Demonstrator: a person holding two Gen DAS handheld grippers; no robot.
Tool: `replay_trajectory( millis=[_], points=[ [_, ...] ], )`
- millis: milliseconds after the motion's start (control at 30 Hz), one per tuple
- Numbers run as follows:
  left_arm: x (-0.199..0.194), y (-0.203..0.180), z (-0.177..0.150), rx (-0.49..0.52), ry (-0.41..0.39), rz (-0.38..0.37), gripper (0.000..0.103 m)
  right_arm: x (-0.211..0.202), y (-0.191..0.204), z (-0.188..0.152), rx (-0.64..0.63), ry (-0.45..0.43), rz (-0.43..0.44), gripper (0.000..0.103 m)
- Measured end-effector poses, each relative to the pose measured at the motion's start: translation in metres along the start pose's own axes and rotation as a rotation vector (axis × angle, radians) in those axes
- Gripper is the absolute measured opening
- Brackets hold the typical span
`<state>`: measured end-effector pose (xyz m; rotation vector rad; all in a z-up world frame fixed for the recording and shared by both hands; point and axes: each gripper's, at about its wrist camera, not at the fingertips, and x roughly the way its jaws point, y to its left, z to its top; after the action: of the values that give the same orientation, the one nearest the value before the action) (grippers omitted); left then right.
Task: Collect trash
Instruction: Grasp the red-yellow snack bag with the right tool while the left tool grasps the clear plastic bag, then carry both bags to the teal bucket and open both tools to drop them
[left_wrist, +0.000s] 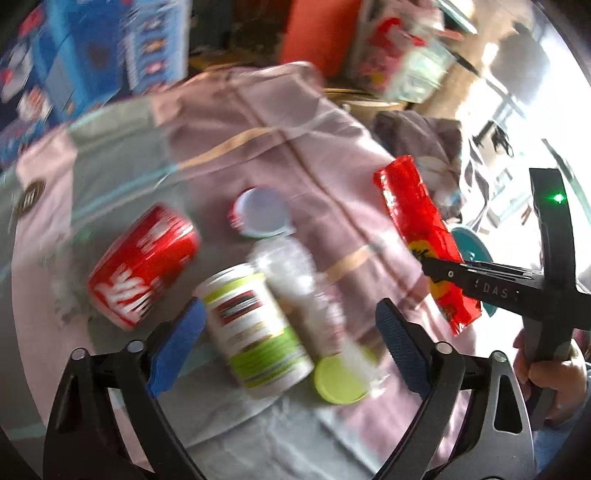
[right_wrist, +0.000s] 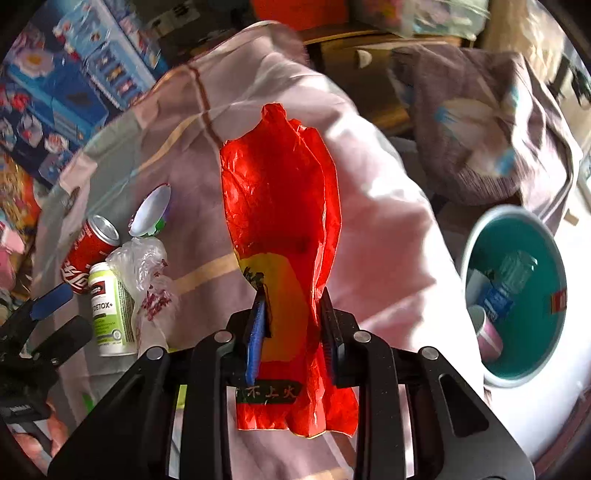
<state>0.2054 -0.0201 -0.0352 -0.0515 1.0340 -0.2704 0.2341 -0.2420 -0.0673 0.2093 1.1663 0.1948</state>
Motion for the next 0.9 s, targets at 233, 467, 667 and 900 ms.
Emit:
replay_trajectory(
  millis=[233,467,667,900],
  points=[
    [0.041,-0.04,-0.002,0.081,0.136,0.022,0.046,-0.009,-0.015,-0.01,0.037,-0.013,0.059,0.028],
    [0.06,-0.035,-0.001,0.065,0.18,0.096,0.055,-0.006,-0.03,-0.016,0.067,-0.004,0.114,0.029],
    [0.079,-0.036,-0.003,0.077,0.209,0.119,0.051,-0.001,-0.042,-0.023,0.097,0.001,0.143,0.029],
    [0.071,-0.051,0.002,0.085,0.163,0.128,0.028,-0.006,-0.055,-0.026,0.112,-0.009,0.151,0.029]
  ],
)
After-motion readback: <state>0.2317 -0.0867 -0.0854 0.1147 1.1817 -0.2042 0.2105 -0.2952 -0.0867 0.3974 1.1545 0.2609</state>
